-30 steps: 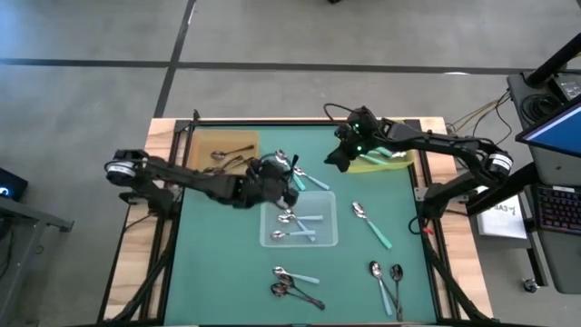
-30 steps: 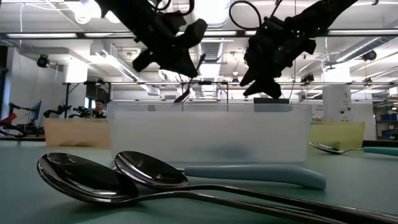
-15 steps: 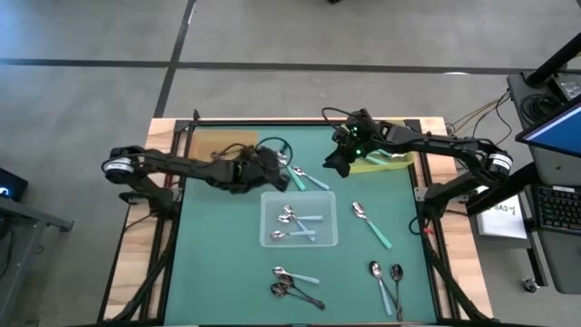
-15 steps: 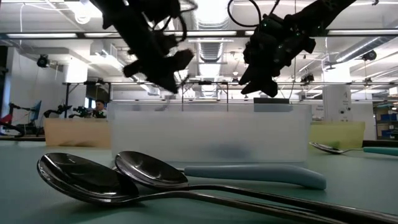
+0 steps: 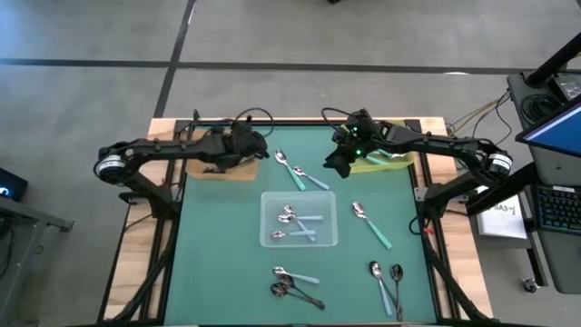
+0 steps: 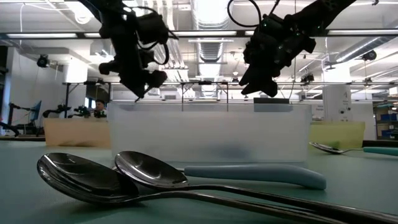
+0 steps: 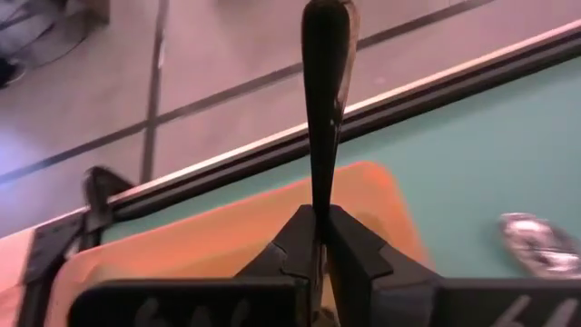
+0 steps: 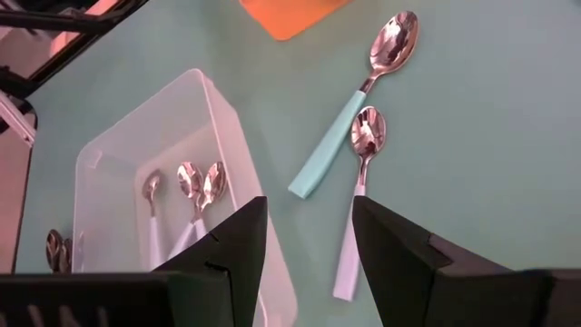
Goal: Sort silverware by color (type)
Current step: Put the black spoon into the orange bin, then put the light blue spoon into the yellow bin
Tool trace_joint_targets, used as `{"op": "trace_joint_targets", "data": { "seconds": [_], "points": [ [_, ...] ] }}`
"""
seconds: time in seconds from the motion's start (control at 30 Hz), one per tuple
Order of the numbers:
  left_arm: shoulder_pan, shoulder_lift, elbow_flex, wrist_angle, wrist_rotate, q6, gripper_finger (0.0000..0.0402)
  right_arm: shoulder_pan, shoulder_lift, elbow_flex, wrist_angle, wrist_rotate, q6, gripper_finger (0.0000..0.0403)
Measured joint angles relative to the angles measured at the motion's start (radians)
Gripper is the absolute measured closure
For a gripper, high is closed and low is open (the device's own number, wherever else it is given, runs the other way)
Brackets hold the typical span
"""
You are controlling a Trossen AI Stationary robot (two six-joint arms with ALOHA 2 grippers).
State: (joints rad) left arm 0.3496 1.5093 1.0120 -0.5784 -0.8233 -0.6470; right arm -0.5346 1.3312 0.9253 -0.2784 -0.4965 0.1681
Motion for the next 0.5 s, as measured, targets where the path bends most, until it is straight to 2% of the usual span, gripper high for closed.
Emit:
{"op": "trace_joint_targets", "data": {
  "seconds": [0.2, 0.3, 0.4, 0.5],
  "points": [
    [0.038, 0.0, -0.001, -0.033, 0.005, 0.043, 0.0348, -0.002, 0.0, 0.0, -0.003, 0.001, -0.02, 0.0248],
    [0.037, 0.0, 0.007, -0.017, 0.071, 0.114, 0.0316, -0.015, -0.007, 0.0, -0.007, 0.009, -0.014, 0.0248],
    [0.029, 0.0, 0.013, 0.04, 0.206, 0.243, 0.0288, -0.047, -0.042, 0.0, -0.036, 0.061, -0.003, 0.0248],
    [0.013, 0.002, 0.017, 0.155, 0.434, 0.448, 0.0272, -0.094, -0.105, 0.009, -0.139, 0.18, -0.007, 0.0248]
  ]
}}
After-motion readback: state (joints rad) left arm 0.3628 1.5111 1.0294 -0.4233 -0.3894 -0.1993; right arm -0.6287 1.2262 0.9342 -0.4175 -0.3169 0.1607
